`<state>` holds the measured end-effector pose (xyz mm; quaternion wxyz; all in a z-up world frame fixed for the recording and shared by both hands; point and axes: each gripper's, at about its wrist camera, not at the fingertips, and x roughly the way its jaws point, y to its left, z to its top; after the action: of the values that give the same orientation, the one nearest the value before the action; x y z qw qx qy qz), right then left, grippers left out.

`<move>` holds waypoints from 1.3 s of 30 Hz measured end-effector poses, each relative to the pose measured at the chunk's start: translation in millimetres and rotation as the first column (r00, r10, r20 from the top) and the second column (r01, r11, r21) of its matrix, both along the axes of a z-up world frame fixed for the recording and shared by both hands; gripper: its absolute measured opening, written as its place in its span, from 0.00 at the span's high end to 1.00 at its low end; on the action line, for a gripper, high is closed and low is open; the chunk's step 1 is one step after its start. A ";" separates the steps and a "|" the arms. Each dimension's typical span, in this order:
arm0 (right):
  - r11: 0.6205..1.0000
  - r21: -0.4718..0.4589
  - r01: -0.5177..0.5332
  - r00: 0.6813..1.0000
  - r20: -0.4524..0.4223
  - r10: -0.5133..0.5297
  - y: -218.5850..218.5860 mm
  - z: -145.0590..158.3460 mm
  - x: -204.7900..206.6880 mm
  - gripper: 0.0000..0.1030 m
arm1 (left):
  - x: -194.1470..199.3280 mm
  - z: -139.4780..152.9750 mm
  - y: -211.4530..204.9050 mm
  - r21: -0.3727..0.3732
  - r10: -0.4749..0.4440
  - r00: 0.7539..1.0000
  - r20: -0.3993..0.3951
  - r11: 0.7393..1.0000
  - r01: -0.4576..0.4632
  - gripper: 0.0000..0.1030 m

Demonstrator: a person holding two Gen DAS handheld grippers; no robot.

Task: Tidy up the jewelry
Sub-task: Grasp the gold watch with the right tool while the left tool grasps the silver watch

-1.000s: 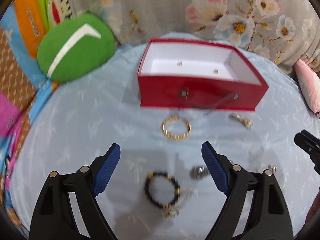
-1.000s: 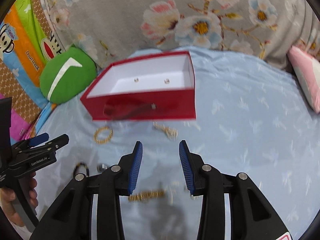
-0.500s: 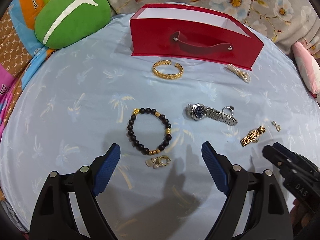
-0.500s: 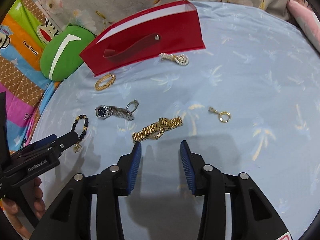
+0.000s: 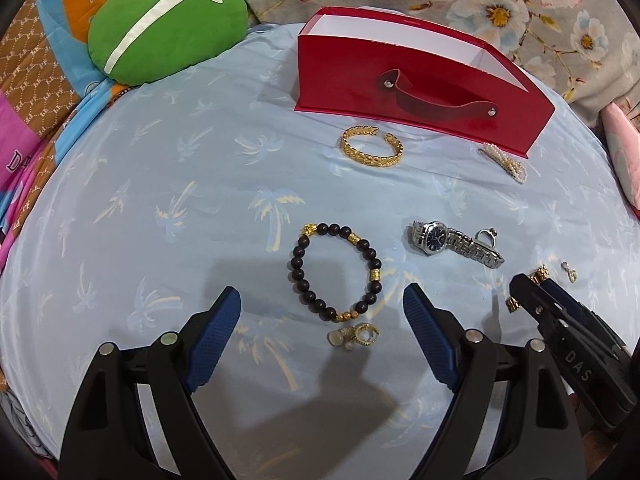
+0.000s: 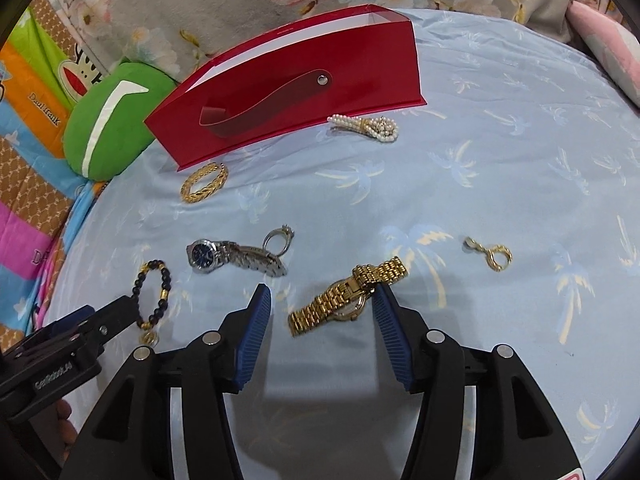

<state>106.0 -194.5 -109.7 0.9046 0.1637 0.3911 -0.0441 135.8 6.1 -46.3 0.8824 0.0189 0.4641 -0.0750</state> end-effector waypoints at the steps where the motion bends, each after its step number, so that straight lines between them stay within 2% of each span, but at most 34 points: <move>1: 1.000 -0.021 0.001 1.000 -0.002 -0.001 1.5 -0.1 1.3 0.50 | 0.7 -0.3 -0.5 -0.003 -0.001 1.000 0.000 1.000 0.001 0.21; 4: 0.997 -0.081 0.000 1.000 -0.009 0.000 3.7 -0.6 3.8 0.59 | 3.3 -0.7 -4.0 -0.015 -0.007 1.000 -0.005 1.000 0.007 0.21; 6: 0.996 -0.093 0.001 1.000 -0.013 -0.002 0.1 -1.0 3.4 0.71 | 4.7 -1.0 -6.9 -0.016 -0.014 1.000 -0.006 1.000 0.013 0.21; 9: 0.996 -0.088 -0.016 1.000 -0.021 0.014 -7.4 -1.3 3.1 0.80 | 7.2 -1.9 -11.2 -0.017 -0.023 1.000 -0.008 1.000 0.023 0.21; 16: 0.993 -0.106 -0.052 0.998 -0.042 0.048 -13.9 -0.4 -9.3 0.80 | 13.6 -4.8 -33.5 -0.013 -0.091 0.996 -0.016 0.996 0.091 0.21; 23: 0.996 -0.074 -0.048 0.997 -0.062 0.043 -27.9 -0.6 -24.5 0.80 | 33.8 -13.7 -62.6 -0.076 -0.140 0.989 -0.051 0.988 0.136 0.23; 26: 0.996 -0.069 -0.052 0.997 -0.063 0.048 -29.3 -0.6 -26.5 0.80 | 38.1 -16.4 -70.1 -0.068 -0.143 0.989 -0.046 0.988 0.140 0.26; 32: 0.997 -0.058 -0.054 0.997 -0.062 0.051 -29.8 -0.7 -24.7 0.80 | 40.8 -17.1 -76.4 -0.062 -0.162 0.987 -0.025 0.985 0.160 0.37; 34: 0.997 -0.056 -0.057 0.997 -0.062 0.053 -30.3 -0.8 -24.5 0.80 | 40.6 -16.7 -77.4 -0.070 -0.173 0.985 -0.016 0.983 0.171 0.49; 35: 0.997 -0.055 -0.057 0.997 -0.062 0.054 -30.3 -0.7 -24.5 0.80 | 40.6 -16.4 -77.7 -0.079 -0.180 0.984 -0.013 0.981 0.179 0.51; 37: 0.997 -0.056 -0.058 0.997 -0.061 0.055 -30.3 -0.9 -24.2 0.80 | 40.8 -17.0 -78.3 -0.095 -0.197 0.980 -0.015 0.976 0.195 0.65; 39: 0.997 -0.056 -0.057 0.997 -0.060 0.054 -29.9 -1.0 -24.4 0.80 | 40.3 -18.5 -79.2 -0.110 -0.216 0.976 -0.023 0.971 0.213 0.70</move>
<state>81.7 -224.4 -110.7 0.8981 0.1251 0.4202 -0.0350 176.1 -73.1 -64.9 0.8607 0.0201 0.4699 -0.1950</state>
